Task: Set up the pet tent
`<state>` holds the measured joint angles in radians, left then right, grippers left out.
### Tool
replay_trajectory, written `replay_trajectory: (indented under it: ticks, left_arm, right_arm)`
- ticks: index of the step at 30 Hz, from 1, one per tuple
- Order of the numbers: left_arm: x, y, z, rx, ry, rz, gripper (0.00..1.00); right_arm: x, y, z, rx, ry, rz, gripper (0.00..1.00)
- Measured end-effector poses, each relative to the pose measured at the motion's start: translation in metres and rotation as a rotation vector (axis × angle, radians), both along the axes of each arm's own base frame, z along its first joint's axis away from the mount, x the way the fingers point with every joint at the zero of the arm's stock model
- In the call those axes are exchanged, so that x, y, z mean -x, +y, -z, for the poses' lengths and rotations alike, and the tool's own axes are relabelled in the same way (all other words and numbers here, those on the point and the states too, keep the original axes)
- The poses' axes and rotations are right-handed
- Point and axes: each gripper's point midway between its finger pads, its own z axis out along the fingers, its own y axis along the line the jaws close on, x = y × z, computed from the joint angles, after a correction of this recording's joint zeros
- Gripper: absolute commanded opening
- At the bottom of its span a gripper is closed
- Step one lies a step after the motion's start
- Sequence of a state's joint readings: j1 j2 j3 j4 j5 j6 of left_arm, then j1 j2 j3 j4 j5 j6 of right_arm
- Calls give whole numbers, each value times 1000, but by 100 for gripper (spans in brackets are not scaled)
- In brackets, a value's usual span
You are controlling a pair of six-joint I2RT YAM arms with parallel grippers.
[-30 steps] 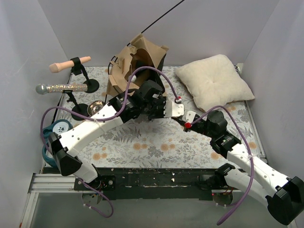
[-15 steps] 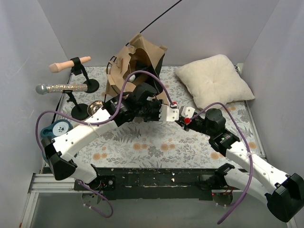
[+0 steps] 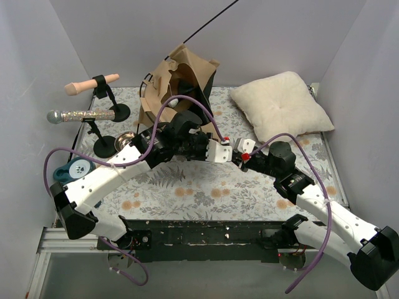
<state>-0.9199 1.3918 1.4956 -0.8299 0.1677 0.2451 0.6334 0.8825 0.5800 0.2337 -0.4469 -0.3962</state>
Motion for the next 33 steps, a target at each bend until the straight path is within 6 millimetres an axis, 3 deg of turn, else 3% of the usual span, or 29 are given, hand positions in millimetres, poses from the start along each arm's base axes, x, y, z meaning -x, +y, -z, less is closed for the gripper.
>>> replay_trajectory:
  ticks: [33]
  left_arm:
    - [-6, 0, 12, -29, 6, -27, 0]
  right_arm:
    - [1, 0, 4, 17, -1, -7, 1]
